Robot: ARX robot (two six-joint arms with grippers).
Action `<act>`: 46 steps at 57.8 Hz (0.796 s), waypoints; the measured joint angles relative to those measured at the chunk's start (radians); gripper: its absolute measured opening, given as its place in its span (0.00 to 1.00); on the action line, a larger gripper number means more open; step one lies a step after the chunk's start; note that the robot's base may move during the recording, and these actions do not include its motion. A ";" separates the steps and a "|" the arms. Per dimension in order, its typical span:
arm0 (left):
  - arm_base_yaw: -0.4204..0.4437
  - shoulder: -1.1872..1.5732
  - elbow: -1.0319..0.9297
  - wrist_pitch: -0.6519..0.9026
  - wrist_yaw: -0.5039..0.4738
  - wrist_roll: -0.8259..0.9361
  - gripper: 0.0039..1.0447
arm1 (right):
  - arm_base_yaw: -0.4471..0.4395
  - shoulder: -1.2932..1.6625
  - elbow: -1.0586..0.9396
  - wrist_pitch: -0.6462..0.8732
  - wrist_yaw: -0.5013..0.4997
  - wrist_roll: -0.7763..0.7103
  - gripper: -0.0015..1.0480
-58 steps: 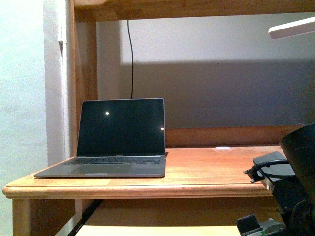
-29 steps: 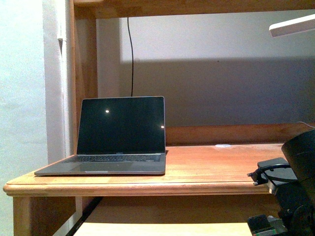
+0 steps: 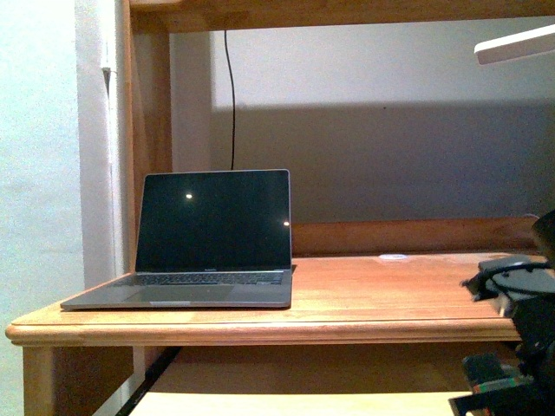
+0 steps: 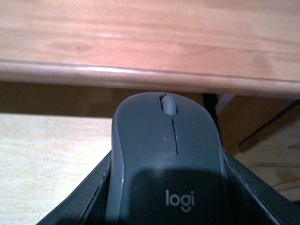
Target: Place mouse
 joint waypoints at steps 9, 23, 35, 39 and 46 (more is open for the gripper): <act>0.000 0.000 0.000 0.000 0.000 0.000 0.93 | 0.030 0.003 0.117 -0.019 0.016 0.009 0.54; 0.000 0.000 0.000 0.000 0.000 0.000 0.93 | 0.148 0.194 0.375 -0.062 0.097 0.036 0.53; 0.000 0.000 0.000 0.000 0.000 0.000 0.93 | 0.206 0.413 0.602 -0.102 0.180 0.036 0.53; 0.000 0.000 0.000 0.000 0.000 0.000 0.93 | 0.214 0.486 0.688 -0.122 0.206 0.034 0.53; 0.000 0.000 0.000 0.000 0.000 0.000 0.93 | 0.220 0.604 0.828 -0.149 0.237 0.024 0.53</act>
